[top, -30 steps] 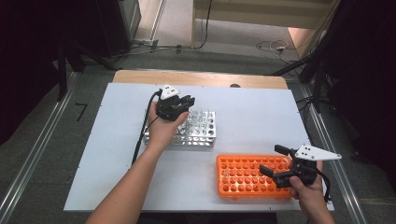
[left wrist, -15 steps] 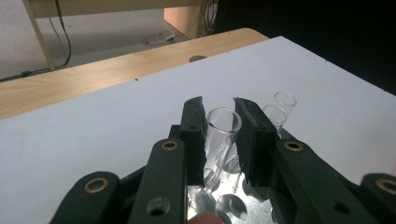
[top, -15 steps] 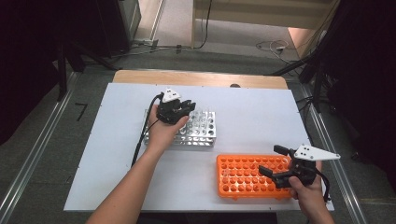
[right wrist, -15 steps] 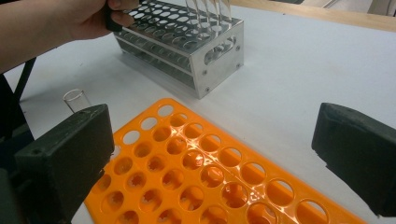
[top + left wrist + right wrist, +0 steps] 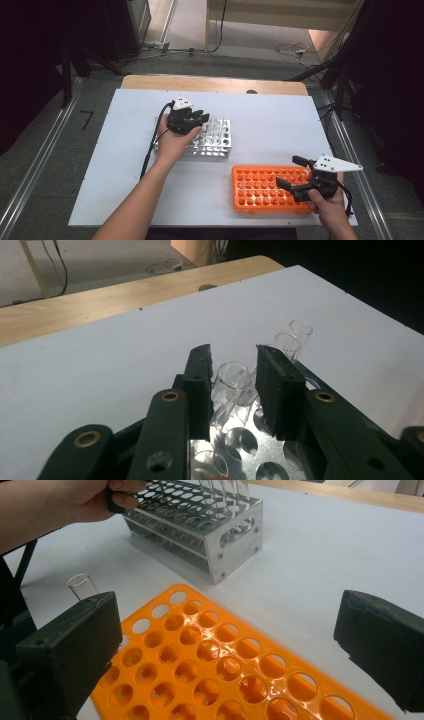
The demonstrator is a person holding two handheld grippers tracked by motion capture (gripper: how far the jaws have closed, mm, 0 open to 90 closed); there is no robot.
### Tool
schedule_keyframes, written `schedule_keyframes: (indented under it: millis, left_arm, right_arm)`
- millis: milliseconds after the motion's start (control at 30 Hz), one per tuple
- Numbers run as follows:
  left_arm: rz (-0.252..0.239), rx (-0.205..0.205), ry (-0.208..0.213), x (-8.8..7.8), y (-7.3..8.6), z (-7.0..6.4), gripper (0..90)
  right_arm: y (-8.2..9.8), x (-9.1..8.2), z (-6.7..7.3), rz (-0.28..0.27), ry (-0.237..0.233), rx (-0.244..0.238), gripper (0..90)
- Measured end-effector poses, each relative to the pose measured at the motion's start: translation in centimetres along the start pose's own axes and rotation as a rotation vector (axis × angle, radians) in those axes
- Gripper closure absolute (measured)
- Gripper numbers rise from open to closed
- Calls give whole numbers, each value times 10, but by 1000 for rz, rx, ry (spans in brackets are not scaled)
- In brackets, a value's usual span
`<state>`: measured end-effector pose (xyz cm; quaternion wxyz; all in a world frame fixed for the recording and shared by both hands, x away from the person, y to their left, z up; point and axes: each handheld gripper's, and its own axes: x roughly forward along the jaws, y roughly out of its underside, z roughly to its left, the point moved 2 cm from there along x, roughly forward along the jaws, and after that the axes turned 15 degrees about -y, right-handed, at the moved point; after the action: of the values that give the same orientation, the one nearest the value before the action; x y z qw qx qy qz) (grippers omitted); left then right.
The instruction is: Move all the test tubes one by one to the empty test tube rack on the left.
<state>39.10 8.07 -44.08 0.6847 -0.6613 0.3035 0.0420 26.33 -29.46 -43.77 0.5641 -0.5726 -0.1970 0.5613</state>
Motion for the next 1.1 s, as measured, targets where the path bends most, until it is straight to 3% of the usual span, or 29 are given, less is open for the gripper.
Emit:
schedule_keyframes:
  millis: [233, 400, 633, 800, 1100]
  left_arm:
    - [-31, 6, 20, -17, 2, -2, 267]
    - [-58, 7, 39, -36, 3, -2, 107]
    - [-96, 29, 79, -64, 9, -7, 5]
    - [-120, 33, 94, -83, 14, -10, 0]
    - [-148, 43, 138, -114, 29, -26, 0]
  right_arm:
    - [0, 2, 1, 1, -1, -5, 0]
    - [0, 5, 3, 7, -7, -10, 0]
    - [1, 13, 6, 23, -22, -13, 0]
    - [2, 18, 9, 32, -39, -14, 18]
    - [5, 35, 18, 63, -121, -14, 112]
